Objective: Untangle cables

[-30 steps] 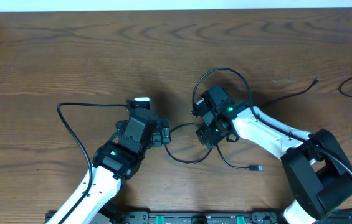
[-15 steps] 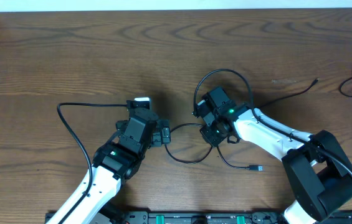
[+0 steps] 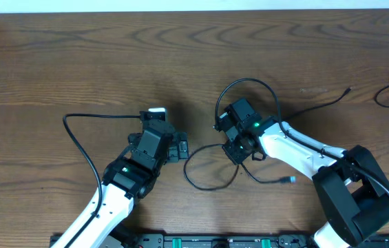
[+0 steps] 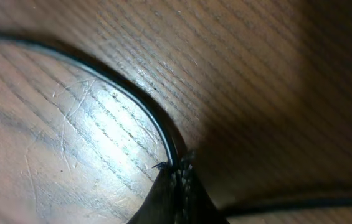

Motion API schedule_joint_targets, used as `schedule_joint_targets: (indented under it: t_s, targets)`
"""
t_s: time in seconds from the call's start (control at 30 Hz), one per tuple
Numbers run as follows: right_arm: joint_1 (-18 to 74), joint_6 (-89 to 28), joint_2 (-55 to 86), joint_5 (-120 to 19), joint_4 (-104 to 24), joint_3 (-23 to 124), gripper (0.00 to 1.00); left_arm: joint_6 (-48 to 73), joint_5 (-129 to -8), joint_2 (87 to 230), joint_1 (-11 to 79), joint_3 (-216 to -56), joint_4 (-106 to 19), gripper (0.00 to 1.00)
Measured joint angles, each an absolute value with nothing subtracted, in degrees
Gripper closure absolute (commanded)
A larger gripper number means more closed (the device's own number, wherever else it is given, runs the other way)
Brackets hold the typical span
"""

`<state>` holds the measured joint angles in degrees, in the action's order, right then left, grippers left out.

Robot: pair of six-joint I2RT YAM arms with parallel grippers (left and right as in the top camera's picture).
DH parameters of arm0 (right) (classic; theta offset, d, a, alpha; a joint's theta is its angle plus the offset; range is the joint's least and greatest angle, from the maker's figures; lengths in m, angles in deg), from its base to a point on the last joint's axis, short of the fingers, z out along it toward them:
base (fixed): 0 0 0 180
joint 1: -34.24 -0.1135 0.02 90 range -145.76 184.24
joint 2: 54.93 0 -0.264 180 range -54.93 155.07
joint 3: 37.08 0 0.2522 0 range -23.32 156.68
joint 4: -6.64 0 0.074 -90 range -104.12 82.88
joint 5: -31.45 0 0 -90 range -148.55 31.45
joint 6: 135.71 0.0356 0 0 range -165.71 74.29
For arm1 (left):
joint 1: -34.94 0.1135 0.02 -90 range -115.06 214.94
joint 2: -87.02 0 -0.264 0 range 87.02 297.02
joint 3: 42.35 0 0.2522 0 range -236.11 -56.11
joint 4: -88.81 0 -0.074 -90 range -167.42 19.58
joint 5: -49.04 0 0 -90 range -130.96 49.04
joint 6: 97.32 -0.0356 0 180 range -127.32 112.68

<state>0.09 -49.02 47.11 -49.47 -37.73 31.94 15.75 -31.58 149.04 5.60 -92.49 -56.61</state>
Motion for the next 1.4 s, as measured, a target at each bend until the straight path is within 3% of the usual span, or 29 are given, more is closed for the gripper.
schedule_joint_targets:
  t_s: [0.37,0.7,1.0,1.2,1.4]
  targets:
    - [2.65,-44.02,48.79,-50.45,-37.95,35.29,0.99,15.75,-31.6,149.04,5.6,-92.49,-56.61,0.0]
    - [13.49,-43.03,50.06,-60.33,-39.26,60.6,0.99,15.75,-31.6,149.04,5.6,-92.49,-56.61,0.0]
    - [36.35,-41.5,50.01,-74.17,-41.38,81.08,0.99,15.78,-31.6,149.04,5.6,-92.49,-56.61,0.0]
    - [55.19,-38.27,50.03,-78.98,-46.54,83.44,0.99,15.75,-31.58,149.04,5.6,-92.49,-56.61,0.0]
    - [66.43,-37.13,50.06,-79.94,-49.49,83.44,0.99,15.75,-31.58,149.04,5.6,-92.49,-56.61,0.0]
